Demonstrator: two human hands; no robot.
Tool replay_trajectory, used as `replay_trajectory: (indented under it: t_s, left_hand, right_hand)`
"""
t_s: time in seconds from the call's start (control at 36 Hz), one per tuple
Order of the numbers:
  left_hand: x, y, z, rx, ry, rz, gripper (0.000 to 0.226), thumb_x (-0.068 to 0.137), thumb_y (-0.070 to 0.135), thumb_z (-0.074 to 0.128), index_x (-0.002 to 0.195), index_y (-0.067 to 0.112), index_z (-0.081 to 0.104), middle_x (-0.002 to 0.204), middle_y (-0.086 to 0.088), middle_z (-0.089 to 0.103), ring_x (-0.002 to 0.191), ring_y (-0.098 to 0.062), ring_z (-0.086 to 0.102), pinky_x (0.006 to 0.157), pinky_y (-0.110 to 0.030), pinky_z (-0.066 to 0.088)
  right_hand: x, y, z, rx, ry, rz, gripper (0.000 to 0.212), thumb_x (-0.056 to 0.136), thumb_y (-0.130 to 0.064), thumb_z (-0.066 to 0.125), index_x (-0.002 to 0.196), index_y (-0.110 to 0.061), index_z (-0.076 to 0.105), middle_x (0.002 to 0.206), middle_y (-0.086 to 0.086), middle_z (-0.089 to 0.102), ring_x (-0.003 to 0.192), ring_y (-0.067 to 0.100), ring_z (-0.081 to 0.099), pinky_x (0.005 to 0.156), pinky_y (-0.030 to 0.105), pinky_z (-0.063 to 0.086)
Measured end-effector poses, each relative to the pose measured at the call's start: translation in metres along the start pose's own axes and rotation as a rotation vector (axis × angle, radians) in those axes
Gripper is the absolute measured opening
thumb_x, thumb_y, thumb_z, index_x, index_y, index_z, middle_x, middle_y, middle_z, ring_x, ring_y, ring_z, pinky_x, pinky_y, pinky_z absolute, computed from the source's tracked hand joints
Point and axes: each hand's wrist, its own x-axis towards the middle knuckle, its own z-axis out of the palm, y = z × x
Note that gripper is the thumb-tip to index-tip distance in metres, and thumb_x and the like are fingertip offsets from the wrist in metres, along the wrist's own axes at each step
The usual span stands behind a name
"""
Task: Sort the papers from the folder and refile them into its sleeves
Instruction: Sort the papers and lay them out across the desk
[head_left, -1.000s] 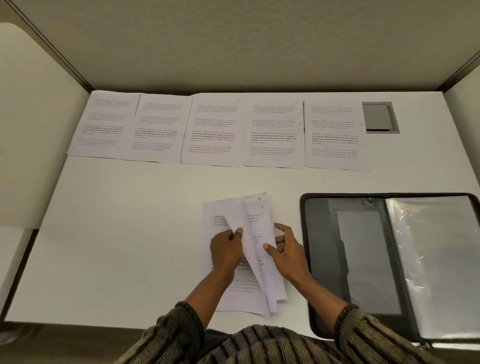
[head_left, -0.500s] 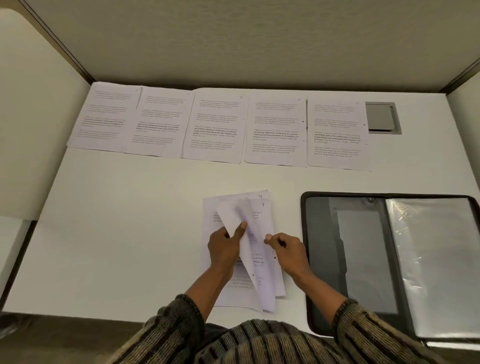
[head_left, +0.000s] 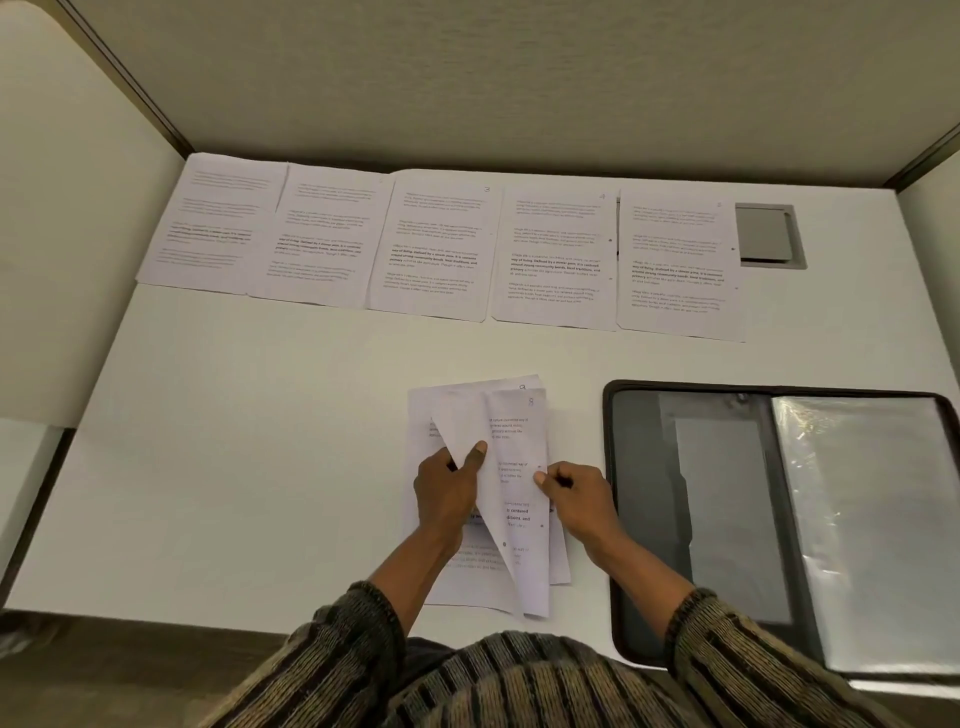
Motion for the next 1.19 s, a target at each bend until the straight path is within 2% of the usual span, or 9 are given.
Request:
replay_trajectory:
  t_s: [0.11, 0.17, 0.25, 0.42, 0.61, 0.72, 0.83, 0.97, 1.19]
  left_hand:
    - [0.002, -0.004, 0.0, 0.016, -0.018, 0.001, 0.018, 0.096, 0.046, 0.076, 0.1, 0.029, 0.079, 0.088, 0.01, 0.08, 0.089, -0.016, 0.076, 0.078, -0.034, 0.063]
    - [0.002, -0.004, 0.0, 0.047, -0.011, 0.005, 0.033, 0.093, 0.055, 0.076, 0.089, 0.021, 0.076, 0.081, 0.004, 0.077, 0.082, -0.018, 0.073, 0.074, -0.033, 0.059]
    - [-0.001, 0.0, 0.003, 0.124, 0.029, 0.008, 0.062, 0.083, 0.071, 0.077, 0.072, 0.016, 0.05, 0.066, 0.003, 0.055, 0.064, -0.014, 0.052, 0.064, -0.027, 0.042]
    - [-0.005, 0.007, 0.016, 0.259, 0.026, 0.053, 0.089, 0.046, 0.099, 0.072, 0.098, 0.028, 0.062, 0.1, 0.007, 0.067, 0.104, -0.017, 0.062, 0.089, -0.036, 0.057]
    - [-0.001, 0.008, 0.023, 0.274, 0.055, 0.044, 0.066, 0.063, 0.087, 0.07, 0.088, 0.027, 0.063, 0.093, 0.006, 0.068, 0.104, -0.023, 0.062, 0.088, -0.043, 0.058]
    - [0.002, 0.001, 0.019, 0.241, 0.056, 0.039, 0.04, 0.08, 0.064, 0.072, 0.077, 0.026, 0.06, 0.084, 0.005, 0.067, 0.093, -0.024, 0.063, 0.081, -0.041, 0.056]
    - [0.0, 0.0, 0.015, 0.259, 0.053, 0.06, 0.021, 0.088, 0.052, 0.065, 0.103, 0.037, 0.069, 0.105, 0.009, 0.074, 0.108, -0.025, 0.067, 0.091, -0.05, 0.061]
    - [-0.003, 0.002, 0.015, 0.311, 0.101, 0.075, 0.027, 0.087, 0.052, 0.061, 0.109, 0.036, 0.066, 0.107, 0.007, 0.071, 0.106, -0.023, 0.067, 0.09, -0.05, 0.062]
    - [-0.016, 0.023, 0.016, 0.508, 0.268, 0.18, 0.038, 0.098, 0.041, 0.06, 0.128, 0.02, 0.066, 0.118, -0.001, 0.069, 0.104, -0.023, 0.067, 0.088, -0.045, 0.059]
  right_hand:
    - [0.001, -0.001, 0.004, 0.006, 0.017, -0.02, 0.025, 0.088, -0.036, 0.084, 0.074, -0.017, 0.075, 0.079, 0.0, 0.075, 0.078, 0.021, 0.072, 0.072, 0.035, 0.06]
    - [0.001, -0.002, 0.006, 0.02, 0.032, -0.035, 0.029, 0.083, -0.038, 0.087, 0.072, -0.015, 0.073, 0.076, 0.0, 0.073, 0.074, 0.016, 0.07, 0.07, 0.032, 0.057]
    - [0.001, -0.004, 0.009, 0.008, 0.048, -0.073, 0.03, 0.081, -0.04, 0.089, 0.073, -0.015, 0.073, 0.078, 0.001, 0.072, 0.074, 0.018, 0.068, 0.07, 0.033, 0.057]
    - [0.001, -0.007, 0.012, -0.057, 0.058, -0.114, 0.028, 0.081, -0.04, 0.088, 0.076, -0.017, 0.073, 0.081, 0.001, 0.07, 0.075, 0.022, 0.068, 0.073, 0.04, 0.059]
    - [0.003, -0.006, 0.009, -0.042, 0.052, -0.094, 0.03, 0.078, -0.042, 0.089, 0.074, -0.017, 0.074, 0.078, -0.001, 0.071, 0.075, 0.019, 0.07, 0.075, 0.043, 0.061]
    - [0.003, -0.003, 0.006, 0.027, 0.049, -0.044, 0.034, 0.076, -0.045, 0.087, 0.073, -0.014, 0.073, 0.078, -0.001, 0.075, 0.08, 0.018, 0.074, 0.08, 0.047, 0.063]
    - [0.005, 0.003, 0.003, -0.002, 0.091, -0.024, 0.036, 0.081, -0.04, 0.089, 0.071, -0.013, 0.067, 0.076, 0.001, 0.074, 0.078, 0.02, 0.075, 0.076, 0.048, 0.064]
    - [0.001, 0.0, 0.002, -0.222, 0.239, -0.147, 0.038, 0.084, -0.041, 0.086, 0.068, -0.02, 0.058, 0.074, -0.003, 0.065, 0.067, 0.014, 0.063, 0.06, 0.032, 0.054]
    - [-0.006, -0.015, 0.001, -0.35, 0.295, -0.225, 0.026, 0.108, -0.039, 0.052, 0.095, -0.018, 0.045, 0.07, -0.003, 0.06, 0.056, 0.016, 0.06, 0.046, 0.039, 0.053]
